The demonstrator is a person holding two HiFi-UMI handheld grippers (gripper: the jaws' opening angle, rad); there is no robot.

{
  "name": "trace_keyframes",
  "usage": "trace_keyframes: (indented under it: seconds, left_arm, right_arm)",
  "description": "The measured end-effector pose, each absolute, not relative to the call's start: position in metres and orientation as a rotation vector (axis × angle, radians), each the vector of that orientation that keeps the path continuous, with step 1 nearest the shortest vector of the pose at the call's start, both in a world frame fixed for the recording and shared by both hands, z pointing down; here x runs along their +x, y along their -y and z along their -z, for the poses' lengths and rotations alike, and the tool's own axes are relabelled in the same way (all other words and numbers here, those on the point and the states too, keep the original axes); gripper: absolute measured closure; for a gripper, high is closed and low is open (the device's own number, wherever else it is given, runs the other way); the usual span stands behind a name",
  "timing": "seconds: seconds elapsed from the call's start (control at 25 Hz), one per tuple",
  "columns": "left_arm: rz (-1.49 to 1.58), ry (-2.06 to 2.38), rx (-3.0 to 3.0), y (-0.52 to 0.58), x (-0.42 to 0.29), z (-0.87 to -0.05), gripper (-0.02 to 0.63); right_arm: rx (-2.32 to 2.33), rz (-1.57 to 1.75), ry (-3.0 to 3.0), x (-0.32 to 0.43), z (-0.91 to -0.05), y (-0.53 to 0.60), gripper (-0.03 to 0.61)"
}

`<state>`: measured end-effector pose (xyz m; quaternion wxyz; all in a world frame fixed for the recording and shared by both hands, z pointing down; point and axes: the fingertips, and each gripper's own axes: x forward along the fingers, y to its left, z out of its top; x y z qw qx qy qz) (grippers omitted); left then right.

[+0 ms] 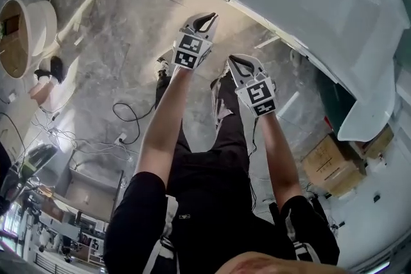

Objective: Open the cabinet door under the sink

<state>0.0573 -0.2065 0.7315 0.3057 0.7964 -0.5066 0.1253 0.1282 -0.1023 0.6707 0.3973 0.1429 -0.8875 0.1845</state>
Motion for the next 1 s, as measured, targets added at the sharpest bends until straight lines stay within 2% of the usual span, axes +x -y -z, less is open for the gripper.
trace_keyframes:
  seconds: [0.28,0.36,0.48,0.88,0.96,1.0]
  left_arm:
    - [-0.412,1.431,2.13,0.244,0.054,-0.774,0.578]
    - [-0.456,1.478,2.135,0.256,0.052,-0.783,0.505]
    - [-0.443,1.463,2.126,0.267,0.053,-0.786,0.492]
    - [-0.437,1.55,2.091,0.29,0.049,-0.795,0.512]
    - [-0.449,1.562,2.083,0.289,0.052,-0.794,0.531]
    - [-0.454,1.573,2.084,0.288,0.053,-0.794,0.56]
  right_arm:
    - [0.371,-0.539,2.235,0.148,-0.715,0.091,0.518]
    - [0.361,-0.546,2.214,0.16,-0.727,0.084,0.518]
    - [0.344,-0.554,2.185,0.169,-0.742,0.07,0.518]
    - [0.336,-0.577,2.187,0.171,-0.748,0.068,0.518]
    - [0.326,-0.571,2.196,0.167,-0.746,0.066,0.518]
    - [0.32,-0.566,2.2,0.165,-0.745,0.065,0.518]
